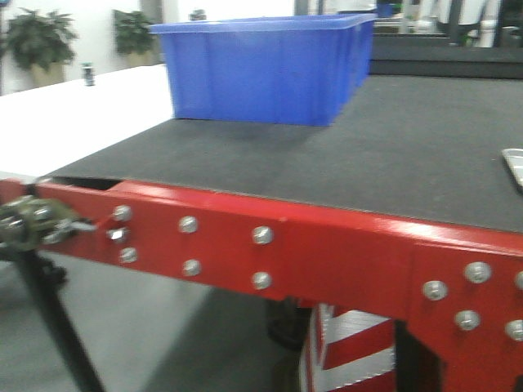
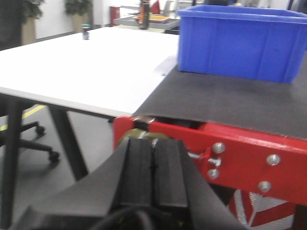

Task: Grab orange capacitor from left shelf to right conveyor
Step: 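Align the base with the conveyor beside the silver tray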

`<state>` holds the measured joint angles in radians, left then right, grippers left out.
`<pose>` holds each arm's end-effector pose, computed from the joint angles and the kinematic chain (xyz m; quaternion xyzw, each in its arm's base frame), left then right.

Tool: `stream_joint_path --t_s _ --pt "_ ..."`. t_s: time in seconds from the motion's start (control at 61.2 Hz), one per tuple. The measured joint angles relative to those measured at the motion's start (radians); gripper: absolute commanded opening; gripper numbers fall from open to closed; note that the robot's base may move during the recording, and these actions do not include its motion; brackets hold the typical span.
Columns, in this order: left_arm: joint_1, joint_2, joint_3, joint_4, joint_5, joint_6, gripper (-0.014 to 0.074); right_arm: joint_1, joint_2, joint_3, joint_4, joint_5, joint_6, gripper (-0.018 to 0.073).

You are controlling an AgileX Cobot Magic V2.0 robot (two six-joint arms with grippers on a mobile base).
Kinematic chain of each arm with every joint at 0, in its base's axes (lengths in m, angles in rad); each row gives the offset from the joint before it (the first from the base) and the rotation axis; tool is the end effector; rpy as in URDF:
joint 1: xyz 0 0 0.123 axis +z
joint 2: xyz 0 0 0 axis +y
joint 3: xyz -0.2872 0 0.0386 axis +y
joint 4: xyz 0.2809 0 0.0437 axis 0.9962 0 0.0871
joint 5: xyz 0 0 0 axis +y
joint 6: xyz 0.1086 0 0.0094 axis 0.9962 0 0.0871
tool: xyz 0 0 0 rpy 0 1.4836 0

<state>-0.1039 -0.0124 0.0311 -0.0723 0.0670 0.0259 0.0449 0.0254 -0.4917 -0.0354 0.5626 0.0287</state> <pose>0.1024 -0.0112 0.1966 0.0221 0.7062 -0.0548 0.7056 0.0542 0.0004 0.3331 -0.0097 0.7102 0.0087 0.7039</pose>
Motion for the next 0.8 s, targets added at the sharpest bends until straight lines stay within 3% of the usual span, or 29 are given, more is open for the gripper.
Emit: stream_joint_path --t_s 0.8 --pt "0.002 0.000 0.000 0.000 0.000 0.000 -0.0127 0.000 0.000 0.000 0.000 0.000 0.000 0.0050"
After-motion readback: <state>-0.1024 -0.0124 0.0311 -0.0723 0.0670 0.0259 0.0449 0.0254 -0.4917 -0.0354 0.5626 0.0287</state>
